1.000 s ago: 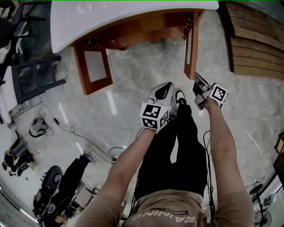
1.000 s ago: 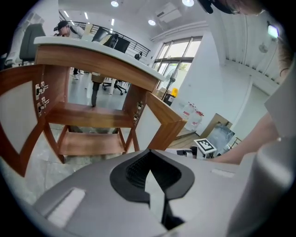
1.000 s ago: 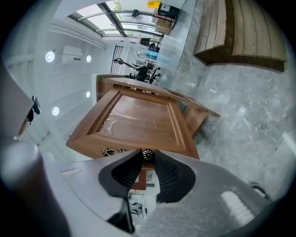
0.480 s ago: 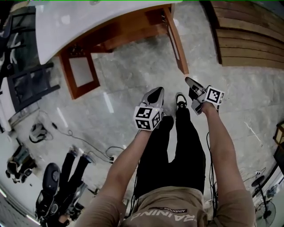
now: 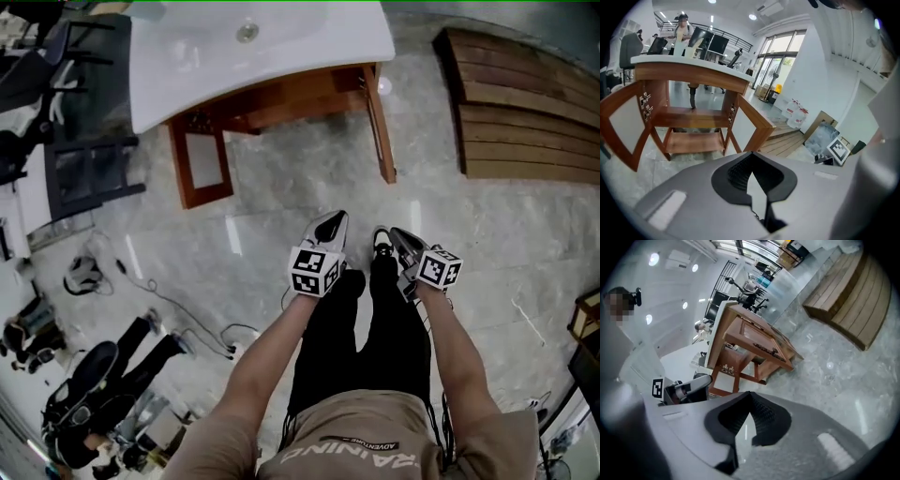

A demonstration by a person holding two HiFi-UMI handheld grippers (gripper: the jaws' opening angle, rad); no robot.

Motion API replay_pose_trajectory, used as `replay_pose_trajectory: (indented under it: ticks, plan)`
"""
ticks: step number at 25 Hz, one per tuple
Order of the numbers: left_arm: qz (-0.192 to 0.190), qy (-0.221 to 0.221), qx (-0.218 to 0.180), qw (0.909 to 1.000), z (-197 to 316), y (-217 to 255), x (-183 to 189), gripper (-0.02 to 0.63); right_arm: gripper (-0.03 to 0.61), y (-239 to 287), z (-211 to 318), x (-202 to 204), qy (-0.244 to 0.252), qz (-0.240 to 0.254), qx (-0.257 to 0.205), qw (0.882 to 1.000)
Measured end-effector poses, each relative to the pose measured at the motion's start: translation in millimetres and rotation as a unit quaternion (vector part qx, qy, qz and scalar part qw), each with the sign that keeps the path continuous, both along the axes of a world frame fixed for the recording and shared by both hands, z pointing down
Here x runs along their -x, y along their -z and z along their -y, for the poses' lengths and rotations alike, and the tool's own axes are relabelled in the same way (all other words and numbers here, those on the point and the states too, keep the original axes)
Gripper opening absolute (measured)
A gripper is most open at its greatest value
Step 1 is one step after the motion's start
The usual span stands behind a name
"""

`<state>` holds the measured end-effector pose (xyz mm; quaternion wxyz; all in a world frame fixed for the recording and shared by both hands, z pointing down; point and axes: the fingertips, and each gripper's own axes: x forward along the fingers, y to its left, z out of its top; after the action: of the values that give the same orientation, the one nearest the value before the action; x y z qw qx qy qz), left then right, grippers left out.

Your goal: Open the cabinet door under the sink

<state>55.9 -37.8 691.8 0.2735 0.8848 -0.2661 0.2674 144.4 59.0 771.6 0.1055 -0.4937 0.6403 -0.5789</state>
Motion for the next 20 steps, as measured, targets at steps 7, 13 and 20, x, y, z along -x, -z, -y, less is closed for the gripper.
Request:
replay_pose_trajectory:
  ticks: [7, 13, 20]
  plan:
    - [0.005, 0.008, -0.022, 0.9997, -41.6, 47.4, 38.1, 0.018, 0.002, 74.7, -24.9, 42.8, 0.144, -0.088, -0.036, 0.985]
    - [0.008, 0.018, -0.040, 0.9990, -70.2, 74.4, 65.0, 0.018, 0.002, 112.0, -43.1, 79.0, 0.240, -0.114, -0.065, 0.962]
    - [-0.020, 0.070, -0.076, 0.9944, -73.6, 137.5, 83.9, 0.018, 0.002, 164.1, -39.8, 89.0, 0.268, -0.149, -0.108, 0.946]
